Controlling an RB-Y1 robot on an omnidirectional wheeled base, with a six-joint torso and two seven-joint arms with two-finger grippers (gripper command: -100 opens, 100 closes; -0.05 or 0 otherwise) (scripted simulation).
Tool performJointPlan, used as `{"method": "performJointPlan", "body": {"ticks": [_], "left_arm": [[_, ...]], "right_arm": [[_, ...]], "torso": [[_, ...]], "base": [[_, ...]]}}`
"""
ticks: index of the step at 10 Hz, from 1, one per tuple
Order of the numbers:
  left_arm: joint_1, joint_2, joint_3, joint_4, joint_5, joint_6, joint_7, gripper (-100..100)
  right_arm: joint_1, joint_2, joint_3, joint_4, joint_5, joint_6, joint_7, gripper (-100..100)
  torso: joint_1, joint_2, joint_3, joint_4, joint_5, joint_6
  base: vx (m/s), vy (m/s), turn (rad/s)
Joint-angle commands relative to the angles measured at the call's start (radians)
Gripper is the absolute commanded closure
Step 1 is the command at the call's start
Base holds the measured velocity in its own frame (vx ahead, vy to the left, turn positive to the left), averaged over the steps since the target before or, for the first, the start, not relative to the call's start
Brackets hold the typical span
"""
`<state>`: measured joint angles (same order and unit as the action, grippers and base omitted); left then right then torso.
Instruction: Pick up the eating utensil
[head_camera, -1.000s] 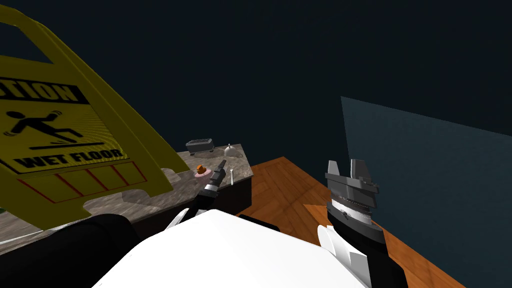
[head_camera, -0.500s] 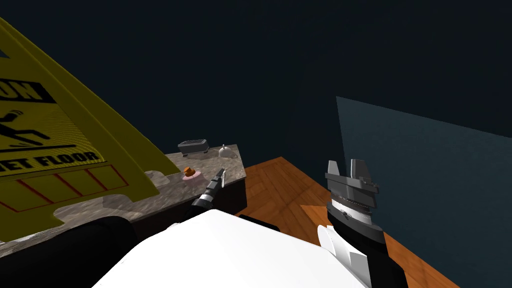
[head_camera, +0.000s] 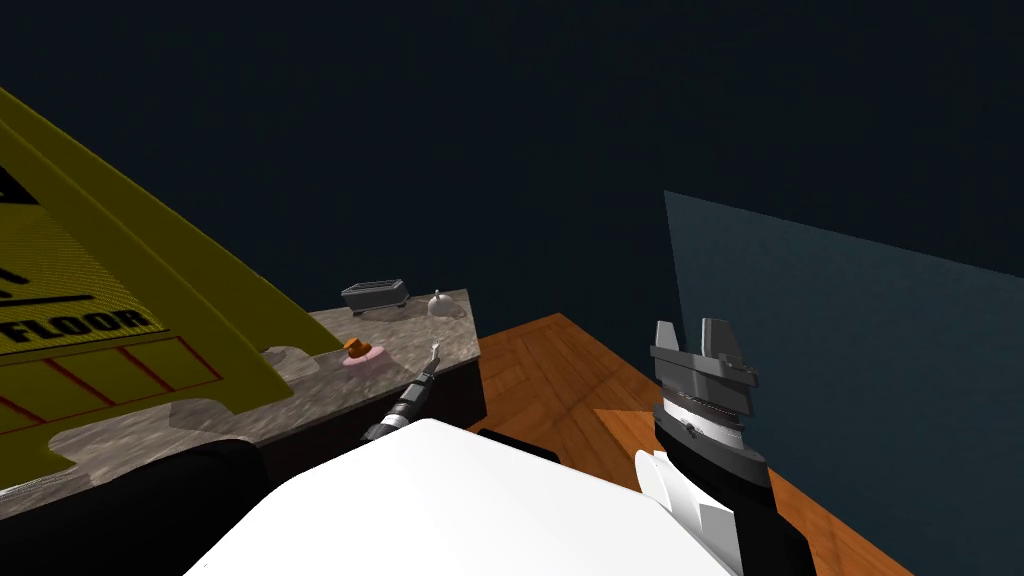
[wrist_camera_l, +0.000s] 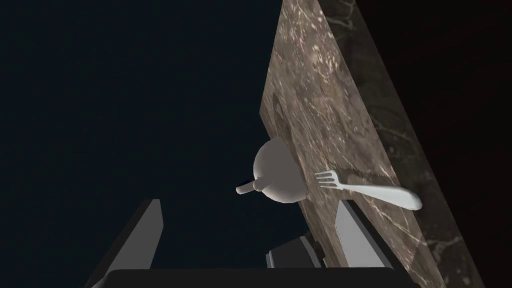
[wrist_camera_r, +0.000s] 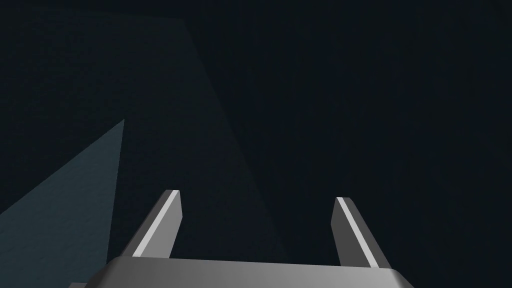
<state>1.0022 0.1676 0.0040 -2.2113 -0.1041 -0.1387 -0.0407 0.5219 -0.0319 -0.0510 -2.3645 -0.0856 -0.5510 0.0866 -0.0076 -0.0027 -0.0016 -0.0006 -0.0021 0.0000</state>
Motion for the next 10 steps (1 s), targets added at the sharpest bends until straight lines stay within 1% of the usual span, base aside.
{"method": "performJointPlan", "body": {"ticks": [1,2,3,4,5,6,7,8,9,10], "left_arm": [[0.050,0.020,0.011,-0.004,0.002,0.033,-0.002,-100],[0.069,0.020,0.011,-0.004,0.002,0.033,-0.002,-100],[0.114,0.032,0.016,0.002,0.000,0.053,-0.008,-100],[0.119,0.032,0.016,0.002,0.000,0.053,-0.008,-100],[0.150,0.047,0.022,0.009,-0.002,0.073,-0.013,-100],[0.168,0.047,0.022,0.009,-0.002,0.073,-0.013,-100],[0.207,0.063,0.028,0.015,-0.003,0.092,-0.017,-100],[0.217,0.063,0.028,0.015,-0.003,0.092,-0.017,-100],[0.253,0.082,0.035,0.022,-0.004,0.111,-0.020,-100],[0.264,0.082,0.035,0.022,-0.004,0.111,-0.020,-100]], "right_arm": [[0.000,0.000,0.000,0.000,0.000,0.000,0.000,0],[0.000,0.000,0.000,0.000,0.000,0.000,0.000,0],[0.000,0.000,0.000,0.000,0.000,0.000,0.000,0],[0.000,0.000,0.000,0.000,0.000,0.000,0.000,0],[0.000,0.000,0.000,0.000,0.000,0.000,0.000,0],[0.000,0.000,0.000,0.000,0.000,0.000,0.000,0],[0.000,0.000,0.000,0.000,0.000,0.000,0.000,0],[0.000,0.000,0.000,0.000,0.000,0.000,0.000,0],[0.000,0.000,0.000,0.000,0.000,0.000,0.000,0],[0.000,0.000,0.000,0.000,0.000,0.000,0.000,0]], "torso": [[0.000,0.000,0.000,0.000,0.000,0.000],[0.000,0.000,0.000,0.000,0.000,0.000],[0.002,0.000,0.000,0.000,0.000,0.000],[0.001,-0.001,-0.001,0.000,0.000,0.000],[0.002,0.000,0.000,0.000,0.000,0.000],[0.002,0.001,0.001,0.000,0.001,0.000],[0.002,0.002,0.001,0.000,0.001,0.000],[0.003,0.000,0.000,0.000,0.001,0.000],[0.003,0.000,0.000,0.000,0.001,0.000],[0.001,0.000,0.000,0.000,0.000,0.000]], "base": [[0.057,-0.114,-0.028],[0.059,-0.085,-0.017],[0.071,-0.101,-0.043],[0.042,-0.091,-0.011],[0.024,-0.088,-0.042],[0.029,-0.076,-0.016],[0.053,-0.077,-0.037],[0.052,-0.073,-0.023],[0.055,-0.107,-0.054],[0.039,-0.079,-0.014]]}}
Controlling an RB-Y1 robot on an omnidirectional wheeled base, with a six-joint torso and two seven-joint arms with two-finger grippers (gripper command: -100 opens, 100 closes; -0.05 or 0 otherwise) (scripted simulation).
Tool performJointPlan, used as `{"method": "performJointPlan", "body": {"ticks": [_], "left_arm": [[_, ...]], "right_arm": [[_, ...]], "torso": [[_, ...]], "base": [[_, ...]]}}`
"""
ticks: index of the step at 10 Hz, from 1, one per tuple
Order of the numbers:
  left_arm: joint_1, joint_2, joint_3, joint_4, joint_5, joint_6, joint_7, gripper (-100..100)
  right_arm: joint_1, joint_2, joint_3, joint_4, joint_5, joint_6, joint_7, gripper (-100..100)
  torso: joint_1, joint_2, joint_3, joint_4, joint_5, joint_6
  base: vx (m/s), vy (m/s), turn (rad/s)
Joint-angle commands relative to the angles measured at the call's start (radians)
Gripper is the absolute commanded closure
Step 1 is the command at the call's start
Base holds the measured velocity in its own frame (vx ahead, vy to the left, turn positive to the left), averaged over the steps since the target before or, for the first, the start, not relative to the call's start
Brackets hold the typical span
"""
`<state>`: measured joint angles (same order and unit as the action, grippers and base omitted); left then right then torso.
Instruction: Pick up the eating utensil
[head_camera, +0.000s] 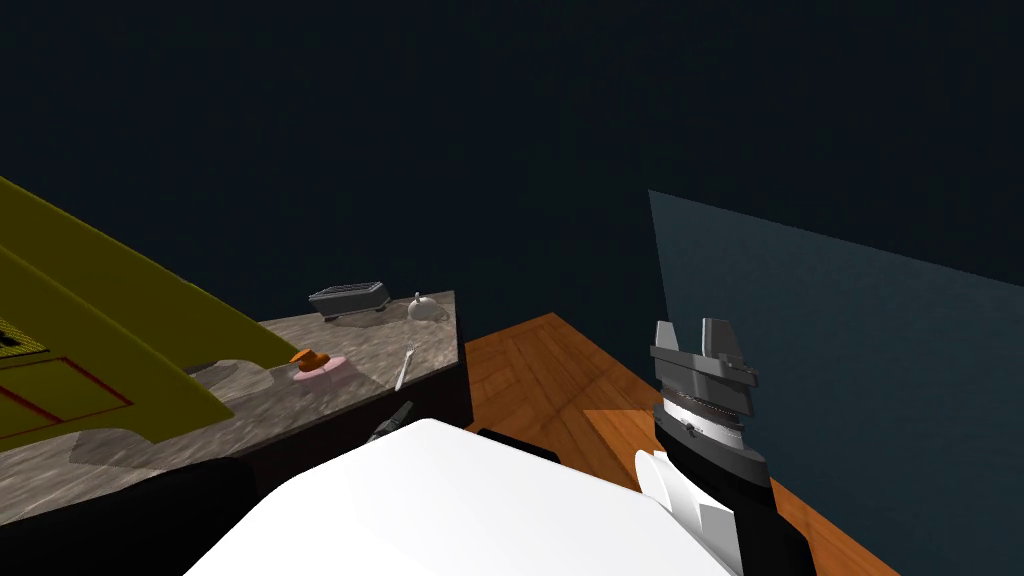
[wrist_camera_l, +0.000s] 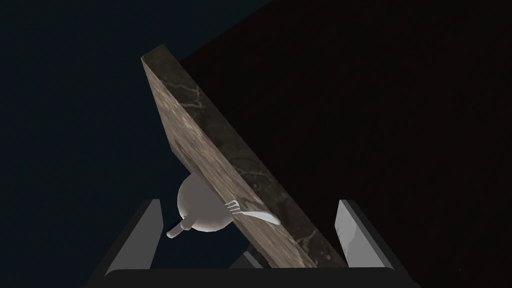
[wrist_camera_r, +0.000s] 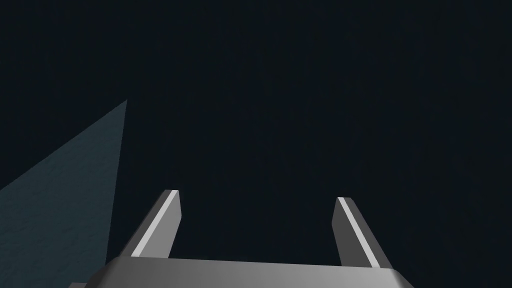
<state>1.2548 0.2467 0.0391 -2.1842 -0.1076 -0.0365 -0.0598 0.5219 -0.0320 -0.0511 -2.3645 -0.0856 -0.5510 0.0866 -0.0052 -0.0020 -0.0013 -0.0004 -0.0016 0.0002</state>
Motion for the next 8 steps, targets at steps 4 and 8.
{"method": "performJointPlan", "body": {"ticks": [4,8], "left_arm": [[0.145,0.074,0.025,0.015,0.000,0.057,-0.006,-100],[0.223,0.134,0.045,0.027,0.003,0.084,-0.005,-100]], "right_arm": [[0.000,0.000,0.000,0.000,0.000,0.000,0.000,0],[0.000,0.000,0.000,0.000,0.000,0.000,0.000,0]], "torso": [[-0.001,-0.003,-0.002,-0.001,0.000,0.000],[0.004,-0.002,-0.001,0.000,0.001,0.000]], "base": [[0.078,-0.080,-0.064],[0.065,-0.029,-0.057]]}}
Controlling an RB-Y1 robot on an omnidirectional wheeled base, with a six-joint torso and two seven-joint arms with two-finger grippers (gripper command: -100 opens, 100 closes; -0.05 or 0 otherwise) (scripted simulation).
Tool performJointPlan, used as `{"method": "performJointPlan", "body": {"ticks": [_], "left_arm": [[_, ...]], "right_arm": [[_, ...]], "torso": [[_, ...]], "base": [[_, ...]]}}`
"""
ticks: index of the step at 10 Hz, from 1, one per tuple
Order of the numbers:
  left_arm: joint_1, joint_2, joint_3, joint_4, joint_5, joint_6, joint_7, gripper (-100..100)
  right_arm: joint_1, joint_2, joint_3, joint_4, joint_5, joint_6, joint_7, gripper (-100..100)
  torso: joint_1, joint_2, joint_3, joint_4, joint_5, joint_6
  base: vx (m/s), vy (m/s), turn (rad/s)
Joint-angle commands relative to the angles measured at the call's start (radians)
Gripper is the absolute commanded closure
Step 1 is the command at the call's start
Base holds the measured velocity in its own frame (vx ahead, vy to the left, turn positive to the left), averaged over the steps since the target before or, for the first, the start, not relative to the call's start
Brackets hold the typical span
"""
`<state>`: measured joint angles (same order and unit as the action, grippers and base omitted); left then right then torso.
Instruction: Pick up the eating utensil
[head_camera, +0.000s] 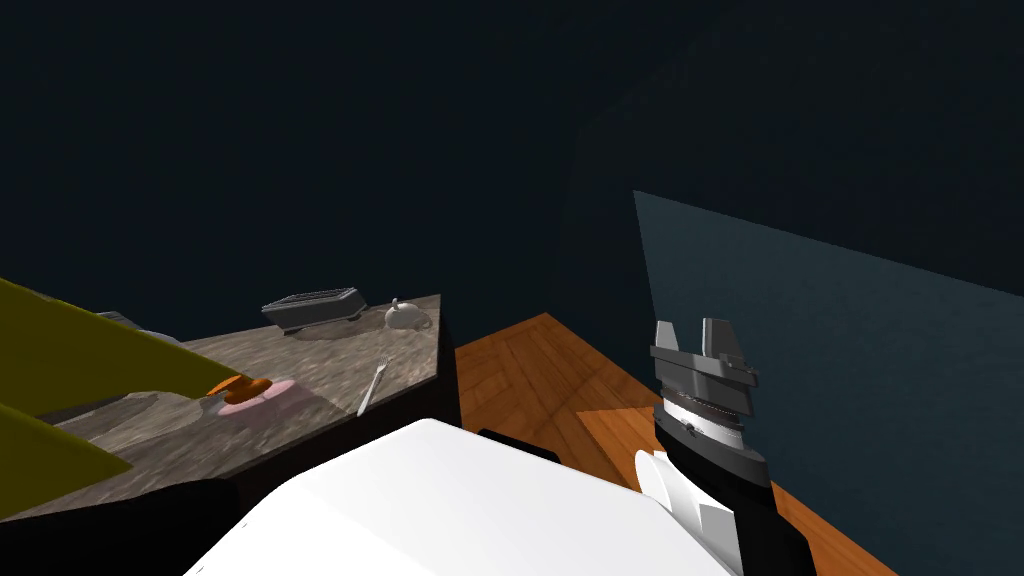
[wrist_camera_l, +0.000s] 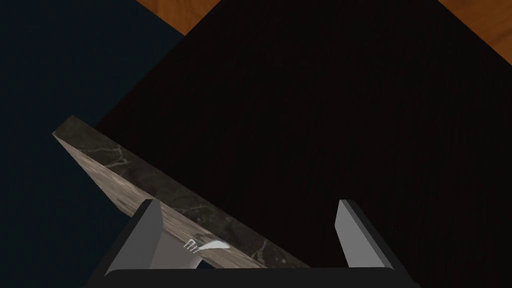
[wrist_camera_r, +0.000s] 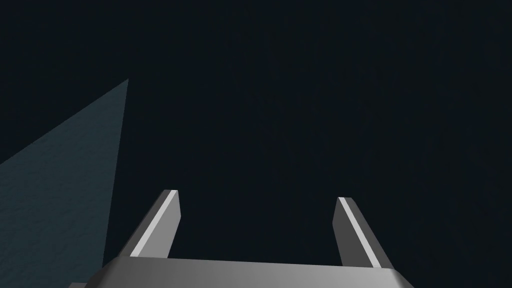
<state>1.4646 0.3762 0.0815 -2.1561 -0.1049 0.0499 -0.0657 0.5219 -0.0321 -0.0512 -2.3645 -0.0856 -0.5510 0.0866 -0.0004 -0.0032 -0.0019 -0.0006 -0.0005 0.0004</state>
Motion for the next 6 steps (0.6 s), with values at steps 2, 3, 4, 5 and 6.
{"method": "performJointPlan", "body": {"ticks": [2,3,4,5,6], "left_arm": [[0.079,0.072,0.023,0.012,0.005,0.020,0.005,-100],[0.106,0.105,0.034,0.017,0.008,0.029,0.008,-100],[0.113,0.108,0.034,0.017,0.008,0.029,0.008,-100],[0.141,0.146,0.044,0.023,0.011,0.038,0.012,-100],[0.167,0.182,0.055,0.029,0.015,0.046,0.016,-100]], "right_arm": [[0.000,0.000,0.000,0.000,0.000,0.000,0.000,0],[0.000,0.000,0.000,0.000,0.000,0.000,0.000,0],[0.000,0.000,0.000,0.000,0.000,0.000,0.000,0],[0.000,0.000,0.000,0.000,0.000,0.000,0.000,0],[0.000,0.000,0.000,0.000,0.000,0.000,0.000,0]], "torso": [[0.001,0.000,0.000,0.000,0.000,0.000],[0.002,-0.002,-0.001,0.000,0.000,0.000],[0.002,-0.004,-0.002,-0.001,0.000,0.000],[0.002,-0.003,-0.002,-0.001,0.001,0.000],[0.002,-0.002,-0.001,-0.001,0.001,0.000]], "base": [[0.088,0.001,-0.107],[0.127,0.011,-0.144],[0.096,0.015,-0.046],[0.089,0.022,-0.073],[0.110,0.053,-0.158]]}}
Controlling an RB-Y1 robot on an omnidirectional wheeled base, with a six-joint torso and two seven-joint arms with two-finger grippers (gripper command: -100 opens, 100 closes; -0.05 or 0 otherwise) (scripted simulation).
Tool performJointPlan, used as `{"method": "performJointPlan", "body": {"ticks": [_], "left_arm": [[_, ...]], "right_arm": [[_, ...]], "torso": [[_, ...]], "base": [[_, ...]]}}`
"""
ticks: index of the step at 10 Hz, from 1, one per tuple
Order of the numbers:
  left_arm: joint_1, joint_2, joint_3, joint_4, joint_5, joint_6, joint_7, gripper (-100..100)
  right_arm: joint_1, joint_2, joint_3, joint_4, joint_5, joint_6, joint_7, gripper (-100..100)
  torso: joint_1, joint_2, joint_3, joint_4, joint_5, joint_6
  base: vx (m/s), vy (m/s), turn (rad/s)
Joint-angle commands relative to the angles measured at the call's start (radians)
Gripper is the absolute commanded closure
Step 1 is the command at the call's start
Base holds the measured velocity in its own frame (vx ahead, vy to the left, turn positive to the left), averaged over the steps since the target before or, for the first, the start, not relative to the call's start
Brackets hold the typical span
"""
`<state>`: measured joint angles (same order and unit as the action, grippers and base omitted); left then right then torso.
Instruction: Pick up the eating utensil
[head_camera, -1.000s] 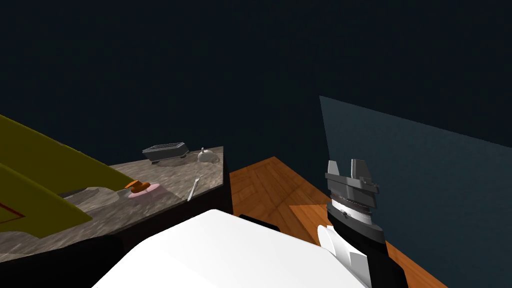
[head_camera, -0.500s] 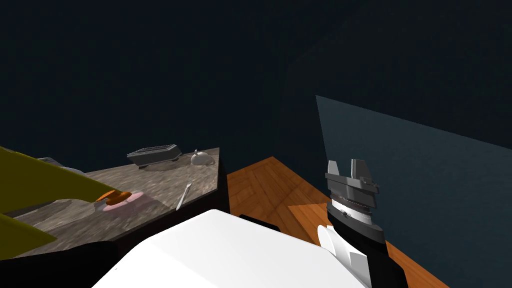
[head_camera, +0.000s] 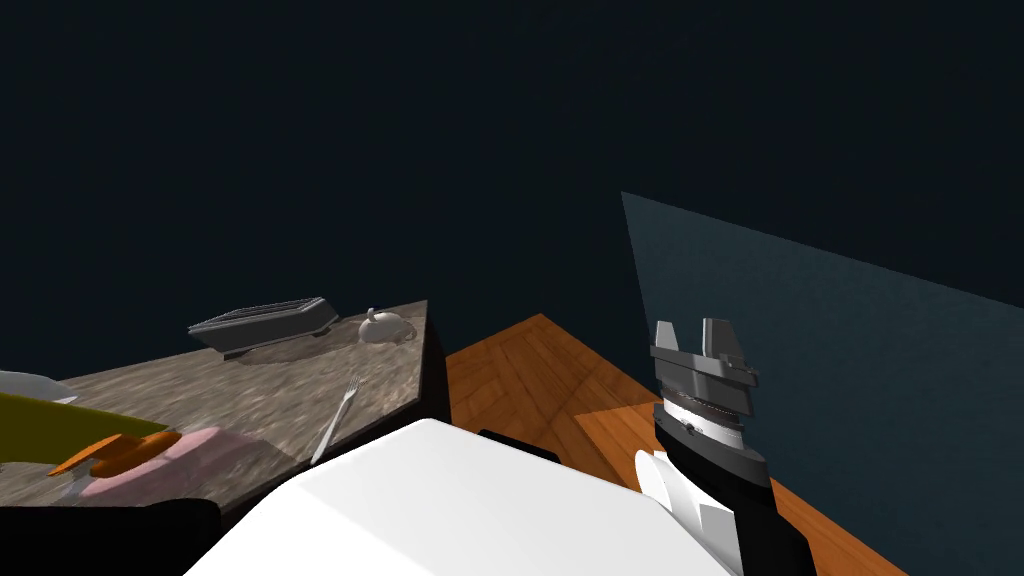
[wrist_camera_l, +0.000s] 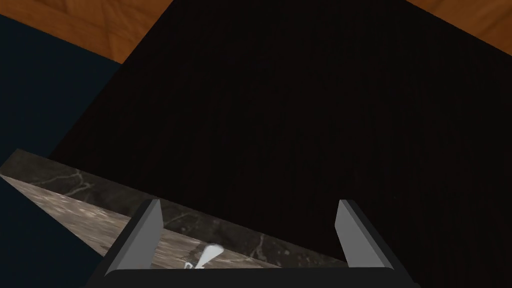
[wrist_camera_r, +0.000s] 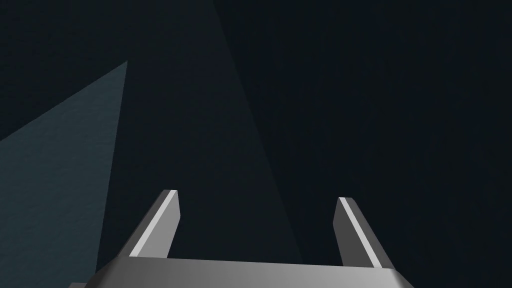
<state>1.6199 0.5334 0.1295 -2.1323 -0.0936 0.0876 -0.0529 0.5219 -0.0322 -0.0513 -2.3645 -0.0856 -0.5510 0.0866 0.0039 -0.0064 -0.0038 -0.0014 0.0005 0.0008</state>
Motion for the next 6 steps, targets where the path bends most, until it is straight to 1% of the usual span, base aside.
{"method": "performJointPlan", "body": {"ticks": [1,2,4,5,6], "left_arm": [[0.035,0.050,0.016,0.010,0.007,0.015,0.007,-100],[0.035,0.067,0.016,0.010,0.007,0.015,0.007,-100],[0.073,0.136,0.034,0.020,0.014,0.026,0.017,-100],[0.088,0.169,0.042,0.024,0.018,0.030,0.021,-100],[0.088,0.185,0.042,0.024,0.018,0.030,0.021,-100]], "right_arm": [[0.000,0.000,0.000,0.000,0.000,0.000,0.000,0],[0.000,0.000,0.000,0.000,0.000,0.000,0.000,0],[0.000,0.000,0.000,0.000,0.000,0.000,0.000,0],[0.000,0.000,0.000,0.000,0.000,0.000,0.000,0],[0.000,0.000,0.000,0.000,0.000,0.000,0.000,0]], "torso": [[0.000,0.000,0.000,0.000,0.000,0.000],[0.002,-0.002,-0.001,0.000,0.001,0.000],[0.002,0.000,0.000,0.000,0.001,0.000],[0.003,-0.001,-0.001,0.000,0.001,0.000],[0.004,-0.003,-0.002,-0.001,0.001,0.000]], "base": [[0.134,0.077,-0.160],[0.104,0.082,-0.050],[0.110,0.085,-0.109],[0.159,0.108,-0.185],[0.097,0.094,-0.052]]}}
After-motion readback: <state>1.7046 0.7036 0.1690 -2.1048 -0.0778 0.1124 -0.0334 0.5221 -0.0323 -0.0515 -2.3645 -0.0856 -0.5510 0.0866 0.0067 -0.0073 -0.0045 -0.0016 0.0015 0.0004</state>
